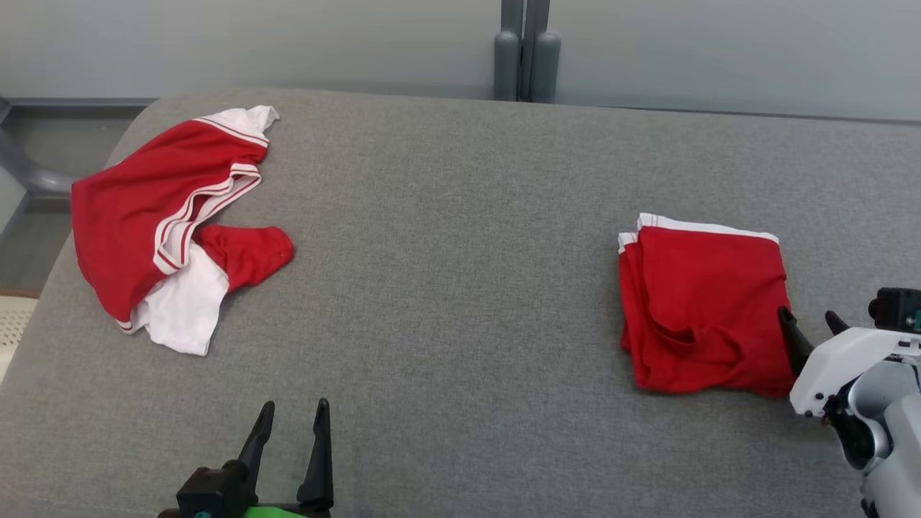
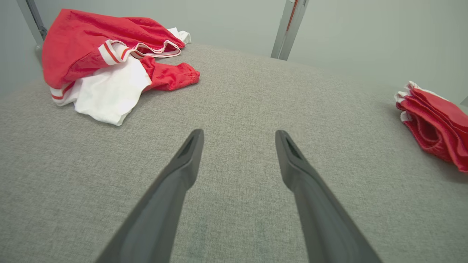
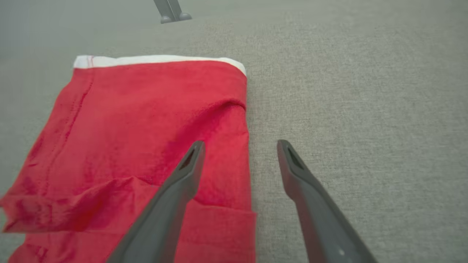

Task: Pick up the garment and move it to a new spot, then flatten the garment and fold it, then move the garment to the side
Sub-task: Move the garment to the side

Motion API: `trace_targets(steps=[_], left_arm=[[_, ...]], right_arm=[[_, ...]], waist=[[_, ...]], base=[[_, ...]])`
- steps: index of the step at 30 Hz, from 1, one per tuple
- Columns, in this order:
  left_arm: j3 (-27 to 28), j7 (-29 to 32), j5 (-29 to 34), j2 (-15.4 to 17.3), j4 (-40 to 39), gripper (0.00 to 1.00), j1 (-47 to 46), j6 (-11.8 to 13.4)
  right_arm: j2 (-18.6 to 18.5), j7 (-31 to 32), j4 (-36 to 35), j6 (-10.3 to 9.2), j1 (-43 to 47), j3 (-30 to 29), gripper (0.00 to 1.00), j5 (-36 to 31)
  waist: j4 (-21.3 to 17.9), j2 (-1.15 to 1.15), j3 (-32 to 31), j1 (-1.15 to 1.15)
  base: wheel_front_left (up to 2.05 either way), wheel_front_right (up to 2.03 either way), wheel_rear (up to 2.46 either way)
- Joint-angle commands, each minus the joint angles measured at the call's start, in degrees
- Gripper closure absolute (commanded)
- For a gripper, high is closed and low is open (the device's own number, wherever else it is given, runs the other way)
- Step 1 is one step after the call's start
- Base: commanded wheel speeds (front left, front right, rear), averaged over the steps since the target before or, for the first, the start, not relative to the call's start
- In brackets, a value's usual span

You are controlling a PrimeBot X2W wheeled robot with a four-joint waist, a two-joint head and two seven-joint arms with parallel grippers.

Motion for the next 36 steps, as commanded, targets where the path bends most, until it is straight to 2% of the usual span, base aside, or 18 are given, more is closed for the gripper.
trace_targets(steps=[1,7,13,14,15,16,17,19,21,24,28,32,36], left_arm=[[-0.5,0.0,-0.7,0.1,0.1,0.0,-1.6,-0.2],[-1.8,0.0,-1.6,0.1,0.4,0.0,-3.1,0.4],[-1.4,0.0,-2.0,0.1,0.0,0.0,-3.3,0.9],[-1.4,0.0,-2.1,0.1,0.0,0.0,-3.4,0.8],[-1.5,0.0,-2.1,0.1,0.0,0.0,-3.7,0.7],[-1.5,0.0,-2.2,0.1,-0.1,0.0,-3.9,0.7],[-1.7,0.0,-2.2,0.1,-0.1,0.0,-4.0,0.6],[-1.8,0.0,-2.4,0.1,-0.1,0.0,-4.5,0.5],[-1.7,0.0,-2.3,0.1,-0.3,0.0,-4.7,0.6],[-1.5,0.0,-1.8,0.1,-0.5,0.0,-5.3,0.3],[-1.0,0.0,-0.7,0.1,-0.9,0.0,-6.5,-0.4],[-1.3,0.0,1.1,0.1,-1.5,0.0,-8.5,-1.3],[-1.0,0.0,2.6,0.1,-2.0,0.0,-10.1,-2.0]], right_arm=[[-0.9,1.5,2.2,-0.08,-2.3,-0.2,0.0,0.2],[-0.1,5.7,9.6,-0.07,-7.4,-0.2,0.0,2.6],[1.8,9.5,10.6,0.15,-7.1,3.7,0.0,9.7],[1.9,10.0,10.4,0.18,-6.9,4.4,0.07,10.8],[2.1,10.5,9.7,0.19,-6.7,5.5,0.55,12.4],[2.1,10.8,8.9,0.2,-6.5,6.5,0.71,13.6],[1.8,10.8,7.9,0.21,-6.4,7.5,1.0,15.2],[0.5,10.4,6.2,0.14,-6.2,8.2,1.0,18.6],[-2.2,8.7,5.6,-0.08,-6.9,7.9,1.0,20.2],[-5.7,5.2,5.3,-0.13,-9.5,7.5,1.0,20.1],[-11.0,1.7,6.2,-0.08,-13.2,6.8,1.0,17.3],[-19.1,2.0,8.4,-0.09,-16.4,6.9,1.0,11.9],[-24.0,1.8,11.3,-0.08,-20.0,5.7,1.0,6.5]], waist=[[2.8,0.0,3.9,0.0],[4.9,0.0,5.4,0.0],[4.7,0.0,5.8,0.0],[4.4,0.0,5.9,0.0],[4.1,0.0,6.1,0.0],[3.8,0.0,6.2,0.0],[3.5,0.0,6.4,0.0],[2.8,0.0,6.8,0.0],[1.8,0.0,7.3,0.0],[-0.1,0.0,8.7,0.0],[-2.8,0.0,12.1,0.0],[-4.7,0.0,16.4,0.0],[-5.4,0.0,19.7,0.0]], base=[[0.0,0.0,0.0],[0.0,0.0,0.0],[0.0,0.0,0.0],[0.0,0.0,0.0],[0.0,0.0,0.0],[0.0,0.0,0.0],[0.0,0.0,0.0],[0.0,0.0,0.0],[0.0,0.0,0.0],[0.0,0.0,0.0],[0.0,0.0,0.0],[0.0,0.0,0.0],[0.0,0.0,0.0]])
